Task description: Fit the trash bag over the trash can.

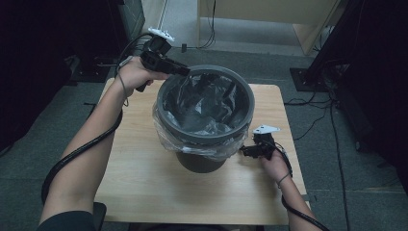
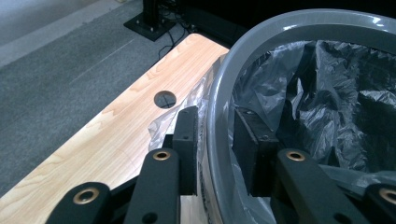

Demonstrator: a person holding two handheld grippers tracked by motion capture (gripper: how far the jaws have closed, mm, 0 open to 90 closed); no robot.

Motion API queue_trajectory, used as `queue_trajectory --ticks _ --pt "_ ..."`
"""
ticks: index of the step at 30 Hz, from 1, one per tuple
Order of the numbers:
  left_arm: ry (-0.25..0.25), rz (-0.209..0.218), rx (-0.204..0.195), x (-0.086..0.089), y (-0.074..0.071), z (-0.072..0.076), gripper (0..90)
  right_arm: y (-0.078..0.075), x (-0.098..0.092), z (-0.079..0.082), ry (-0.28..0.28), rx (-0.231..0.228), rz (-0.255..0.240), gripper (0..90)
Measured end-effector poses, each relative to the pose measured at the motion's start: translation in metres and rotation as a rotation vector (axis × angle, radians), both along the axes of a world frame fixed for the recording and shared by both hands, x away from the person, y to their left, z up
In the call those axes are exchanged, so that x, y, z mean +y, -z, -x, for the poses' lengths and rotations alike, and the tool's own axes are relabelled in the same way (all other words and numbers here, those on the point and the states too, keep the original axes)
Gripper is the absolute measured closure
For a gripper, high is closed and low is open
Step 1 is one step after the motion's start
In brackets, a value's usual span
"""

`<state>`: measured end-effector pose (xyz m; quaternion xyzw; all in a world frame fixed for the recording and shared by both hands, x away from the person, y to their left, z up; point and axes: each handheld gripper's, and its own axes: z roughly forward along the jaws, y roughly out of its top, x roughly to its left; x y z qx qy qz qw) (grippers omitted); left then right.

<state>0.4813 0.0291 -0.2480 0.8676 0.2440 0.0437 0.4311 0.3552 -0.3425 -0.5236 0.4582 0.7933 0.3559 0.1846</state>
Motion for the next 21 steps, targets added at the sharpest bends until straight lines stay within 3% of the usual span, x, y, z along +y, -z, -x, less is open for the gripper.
queue_trajectory --ticks 7,21 --pt "-0.011 0.019 -0.003 0.005 -0.003 0.001 59.4 0.000 0.000 0.000 0.000 0.000 0.000 11.2" --pt "-0.031 0.032 -0.019 0.013 -0.008 0.004 48.3 0.000 0.000 0.000 0.000 0.000 0.000 11.2"
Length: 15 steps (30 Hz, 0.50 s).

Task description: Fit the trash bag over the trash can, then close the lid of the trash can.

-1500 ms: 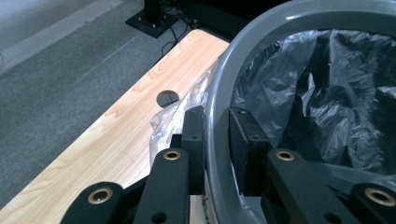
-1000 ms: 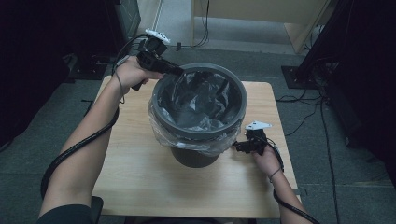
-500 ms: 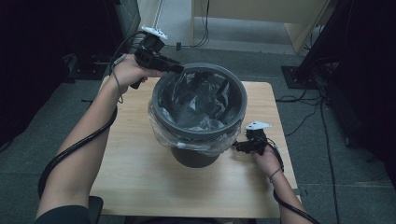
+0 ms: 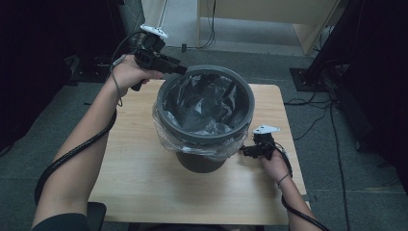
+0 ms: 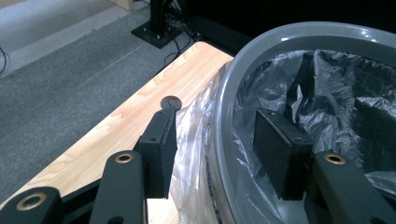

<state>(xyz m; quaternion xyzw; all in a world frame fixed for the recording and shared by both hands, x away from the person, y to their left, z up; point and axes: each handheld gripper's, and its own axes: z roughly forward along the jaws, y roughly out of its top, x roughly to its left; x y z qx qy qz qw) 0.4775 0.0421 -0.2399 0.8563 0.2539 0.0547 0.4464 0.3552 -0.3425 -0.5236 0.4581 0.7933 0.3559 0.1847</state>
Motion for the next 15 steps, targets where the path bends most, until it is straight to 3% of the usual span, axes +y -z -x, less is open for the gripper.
queue_trajectory --ticks 15 --pt "-0.051 0.008 -0.016 0.021 -0.008 0.002 42.9 0.000 0.000 0.001 -0.003 0.000 0.002 11.0"
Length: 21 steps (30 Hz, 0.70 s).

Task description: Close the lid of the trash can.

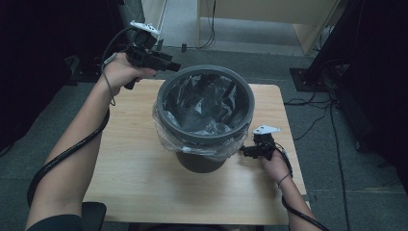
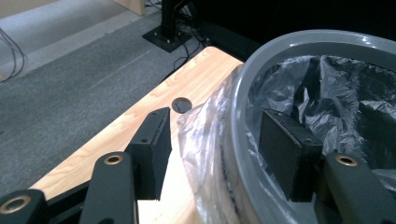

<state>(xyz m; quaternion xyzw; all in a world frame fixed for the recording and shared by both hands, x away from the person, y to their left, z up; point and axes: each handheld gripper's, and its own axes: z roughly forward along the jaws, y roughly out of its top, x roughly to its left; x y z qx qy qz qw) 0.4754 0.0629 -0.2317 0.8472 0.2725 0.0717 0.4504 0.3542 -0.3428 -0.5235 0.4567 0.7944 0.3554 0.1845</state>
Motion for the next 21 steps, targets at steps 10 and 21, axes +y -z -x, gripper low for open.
queue_trajectory --ticks 10,21 --pt "-0.061 0.013 -0.015 0.023 -0.002 0.001 41.7 0.000 0.000 0.000 0.000 0.000 0.000 11.0" --pt "-0.139 -0.003 -0.044 0.050 -0.001 0.004 41.2 0.000 0.000 0.000 0.000 0.000 0.000 11.0"
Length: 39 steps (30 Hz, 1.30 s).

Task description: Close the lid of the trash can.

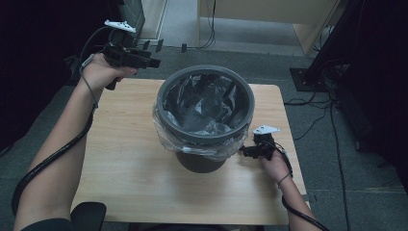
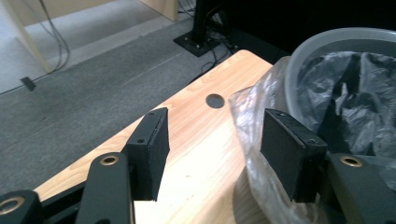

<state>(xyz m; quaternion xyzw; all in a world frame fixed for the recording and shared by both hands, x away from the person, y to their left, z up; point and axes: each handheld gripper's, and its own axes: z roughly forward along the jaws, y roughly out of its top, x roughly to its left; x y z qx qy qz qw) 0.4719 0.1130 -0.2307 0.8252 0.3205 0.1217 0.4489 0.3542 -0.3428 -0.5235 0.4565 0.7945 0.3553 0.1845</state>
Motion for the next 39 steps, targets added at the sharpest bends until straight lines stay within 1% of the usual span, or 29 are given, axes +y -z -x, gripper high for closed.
queue_trajectory --ticks 4,7,9,11,14,16,21,24,25,26,27,30,35,39 --pt "-0.027 -0.009 -0.015 0.007 0.001 0.003 41.0 0.000 0.000 0.000 0.000 0.000 0.000 11.0" --pt "-0.040 -0.024 -0.033 0.011 0.005 0.007 40.7 0.000 0.000 0.000 0.000 0.000 0.000 11.0" --pt "-0.053 -0.027 -0.032 0.014 0.008 0.008 40.4 0.000 0.000 0.000 0.000 0.000 0.000 11.0" --pt "-0.063 -0.021 -0.028 0.018 0.010 0.008 40.4 0.000 0.000 0.000 -0.001 0.001 0.001 11.0" --pt "-0.087 -0.015 -0.031 0.024 0.014 0.008 40.3 0.000 0.000 0.000 0.000 0.000 0.000 10.9" --pt "-0.104 -0.008 -0.037 0.029 0.018 0.008 40.2 0.000 0.000 0.000 0.000 0.000 0.000 11.0" --pt "-0.138 -0.007 -0.044 0.039 0.031 0.009 38.8 0.000 0.000 0.000 -0.001 0.001 0.001 11.0" --pt "-0.173 -0.032 -0.066 0.044 0.040 0.009 38.7 0.000 0.000 0.000 0.000 0.000 0.000 11.0" --pt "-0.173 -0.032 -0.066 0.044 0.040 0.009 38.4 0.000 0.000 0.000 0.000 0.000 0.000 11.0" --pt "-0.186 -0.038 -0.063 0.047 0.045 0.009 38.0 0.000 0.000 0.000 -0.001 0.001 0.001 11.0" --pt "-0.188 -0.041 -0.062 0.049 0.047 0.009 37.7 0.000 0.000 0.000 0.000 0.000 0.000 11.0" --pt "-0.205 -0.031 -0.066 0.053 0.051 0.010 37.5 0.000 0.000 0.000 -0.001 0.001 0.001 11.0" --pt "-0.246 -0.029 -0.085 0.059 0.058 0.012 36.6 0.000 0.000 0.000 -0.001 0.001 0.001 11.0" --pt "-0.264 -0.023 -0.083 0.064 0.066 0.013 36.0 0.000 0.000 0.000 0.000 0.000 0.001 11.0"
